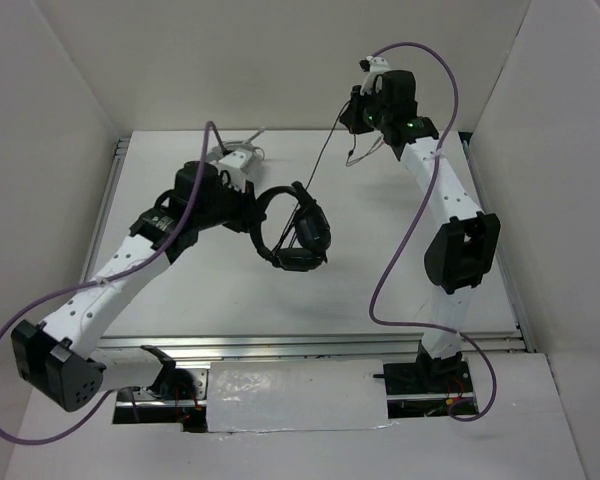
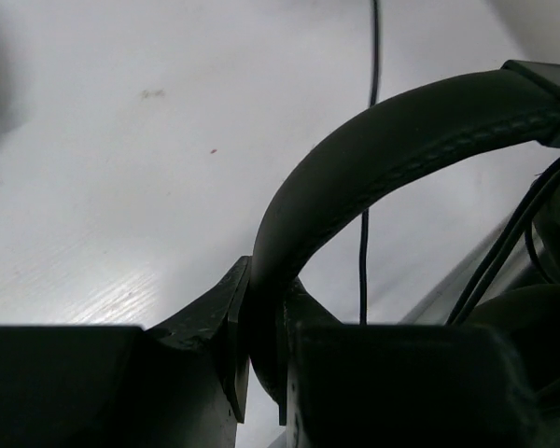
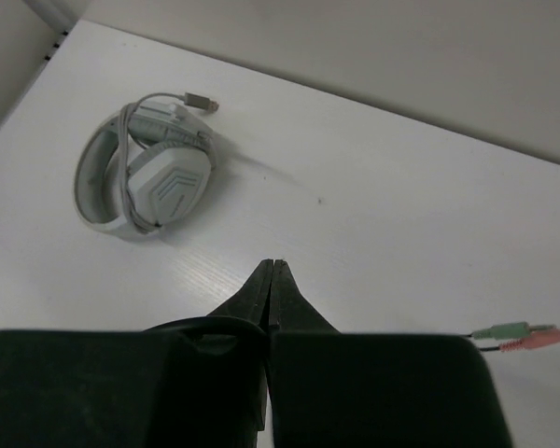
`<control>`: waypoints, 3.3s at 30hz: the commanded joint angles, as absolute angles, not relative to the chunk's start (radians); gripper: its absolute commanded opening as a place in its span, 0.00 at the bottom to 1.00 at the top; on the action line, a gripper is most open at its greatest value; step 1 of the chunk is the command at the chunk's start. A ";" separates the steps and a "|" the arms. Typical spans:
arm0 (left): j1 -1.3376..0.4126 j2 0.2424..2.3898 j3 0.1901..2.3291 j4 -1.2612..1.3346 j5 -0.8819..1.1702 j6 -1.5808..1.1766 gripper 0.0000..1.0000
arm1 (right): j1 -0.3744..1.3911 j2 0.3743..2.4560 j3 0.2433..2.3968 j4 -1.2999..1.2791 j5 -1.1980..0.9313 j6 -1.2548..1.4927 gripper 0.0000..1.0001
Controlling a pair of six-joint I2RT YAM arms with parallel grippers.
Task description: Wrap the headphones
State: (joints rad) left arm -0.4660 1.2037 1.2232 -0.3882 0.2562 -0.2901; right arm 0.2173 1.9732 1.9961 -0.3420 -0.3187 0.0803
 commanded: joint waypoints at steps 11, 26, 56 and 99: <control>-0.493 1.561 1.307 -0.465 -0.210 -0.325 0.00 | 0.376 1.760 2.086 -0.689 -0.045 -0.080 0.00; -0.284 1.864 1.583 -0.580 -0.243 -0.563 0.00 | 0.597 1.712 2.100 -0.872 -0.136 -0.054 0.01; -0.172 1.588 1.957 -0.627 0.078 -0.716 0.00 | 0.928 1.772 1.264 0.345 0.279 -0.032 0.27; -0.160 1.490 2.161 -0.709 0.179 -0.681 0.00 | 0.786 1.756 1.038 0.546 0.140 0.218 0.00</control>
